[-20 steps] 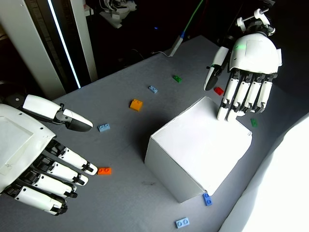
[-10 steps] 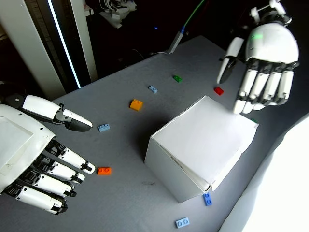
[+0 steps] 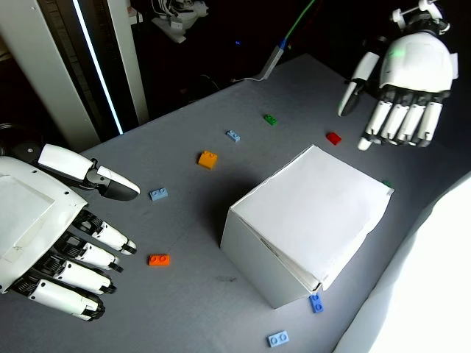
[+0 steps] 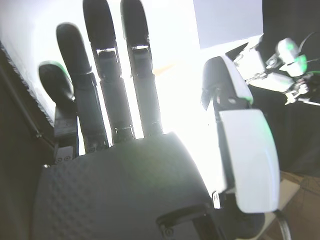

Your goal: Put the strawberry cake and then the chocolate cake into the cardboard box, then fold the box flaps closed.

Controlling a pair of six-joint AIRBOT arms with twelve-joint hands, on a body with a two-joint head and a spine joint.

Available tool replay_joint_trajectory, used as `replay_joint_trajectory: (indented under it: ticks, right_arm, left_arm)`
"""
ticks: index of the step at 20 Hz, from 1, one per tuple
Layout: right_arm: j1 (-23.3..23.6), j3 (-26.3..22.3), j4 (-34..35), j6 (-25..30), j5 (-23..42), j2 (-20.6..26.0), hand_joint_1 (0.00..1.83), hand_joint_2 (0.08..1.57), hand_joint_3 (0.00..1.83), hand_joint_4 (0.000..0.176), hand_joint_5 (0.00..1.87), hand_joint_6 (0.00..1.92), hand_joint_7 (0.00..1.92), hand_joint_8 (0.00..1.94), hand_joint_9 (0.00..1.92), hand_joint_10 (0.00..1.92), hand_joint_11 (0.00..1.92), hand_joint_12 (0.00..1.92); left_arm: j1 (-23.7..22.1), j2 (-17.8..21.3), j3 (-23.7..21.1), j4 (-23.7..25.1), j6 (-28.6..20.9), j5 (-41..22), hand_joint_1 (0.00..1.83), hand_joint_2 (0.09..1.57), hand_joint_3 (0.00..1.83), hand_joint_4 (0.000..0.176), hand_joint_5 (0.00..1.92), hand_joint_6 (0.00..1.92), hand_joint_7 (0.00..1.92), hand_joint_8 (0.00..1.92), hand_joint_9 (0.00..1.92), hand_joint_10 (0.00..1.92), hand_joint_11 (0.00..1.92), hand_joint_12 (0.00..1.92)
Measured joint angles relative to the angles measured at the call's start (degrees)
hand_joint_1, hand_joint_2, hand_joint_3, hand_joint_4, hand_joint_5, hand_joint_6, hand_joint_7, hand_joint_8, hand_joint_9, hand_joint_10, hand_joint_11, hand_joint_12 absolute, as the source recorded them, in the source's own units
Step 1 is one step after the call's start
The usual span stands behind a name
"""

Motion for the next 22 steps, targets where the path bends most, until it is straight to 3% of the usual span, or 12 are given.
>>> replay_joint_trajectory:
  ticks: [2,4,5,6,7,11,18,19,22]
  right_arm:
    - [0.0,-0.1,-0.1,0.0,0.0,0.0,0.0,1.24,0.0,0.0,1.11,1.62,1.28,1.7,1.26,1.92,1.15,1.92]
    - [0.0,-0.1,-0.1,0.0,0.0,0.0,0.0,1.3,0.0,0.0,1.18,1.75,1.34,1.83,1.35,1.92,1.25,1.92]
    - [0.0,-0.1,-0.1,0.0,0.0,0.0,0.0,1.32,0.0,0.038,1.2,1.83,1.36,1.92,1.39,1.92,1.29,1.92]
    - [0.0,-0.1,-0.1,0.0,0.0,0.0,0.0,1.35,0.0,0.148,1.21,1.89,1.37,1.94,1.41,1.92,1.3,1.92]
    - [0.0,-0.1,-0.1,0.0,0.0,0.0,0.0,1.36,0.01,0.17,1.2,1.89,1.35,1.94,1.39,1.92,1.32,1.92]
    - [0.0,-0.2,-0.1,0.0,-0.1,0.0,0.0,1.39,0.01,0.176,1.18,1.79,1.31,1.94,1.35,1.92,1.29,1.92]
    - [0.0,-0.2,-0.1,0.0,-0.2,0.0,0.0,1.4,0.0,0.176,1.17,1.86,1.32,1.94,1.35,1.92,1.3,1.92]
    - [0.0,-0.2,-0.1,0.0,-0.2,0.0,0.0,1.4,0.0,0.176,1.15,1.89,1.29,1.94,1.33,1.92,1.31,1.92]
    - [0.0,-0.3,-0.2,0.0,-0.2,0.0,0.0,1.4,0.0,0.176,1.13,1.9,1.22,1.94,1.28,1.92,1.28,1.92]
  left_arm:
    - [0.0,1.6,-2.3,0.0,0.0,-1.6,0.18,1.4,0.01,0.0,0.96,1.76,1.11,1.64,1.09,1.91,0.96,1.92]
    - [0.0,3.5,-4.3,0.0,0.0,-2.5,0.17,1.44,0.02,0.0,1.0,1.8,1.16,1.72,1.18,1.92,1.12,1.92]
    - [0.1,4.0,-4.6,-0.2,0.2,-2.8,0.21,1.44,0.01,0.0,1.0,1.78,1.17,1.75,1.21,1.92,1.16,1.92]
    - [0.4,4.3,-4.6,-0.1,0.3,-2.9,0.21,1.46,0.01,0.0,1.03,1.82,1.19,1.83,1.26,1.92,1.21,1.92]
    - [0.8,4.5,-4.6,-0.1,0.4,-2.8,0.26,1.48,0.01,0.0,1.04,1.89,1.2,1.89,1.28,1.92,1.25,1.92]
    - [0.9,5.2,-4.1,0.5,0.4,-3.4,0.23,1.53,0.01,0.0,0.97,1.9,1.17,1.85,1.24,1.92,1.24,1.92]
    - [0.9,5.5,-2.3,2.0,2.6,-5.0,0.18,1.55,0.0,0.0,0.97,1.85,1.13,1.77,1.19,1.92,1.18,1.92]
    - [0.9,5.5,-2.3,2.0,2.6,-5.3,0.19,1.55,0.0,0.0,0.97,1.86,1.11,1.83,1.19,1.92,1.2,1.92]
    - [0.7,5.5,-2.3,2.0,2.4,-5.5,0.23,1.53,0.0,0.0,0.95,1.82,1.1,1.78,1.16,1.92,1.19,1.92]
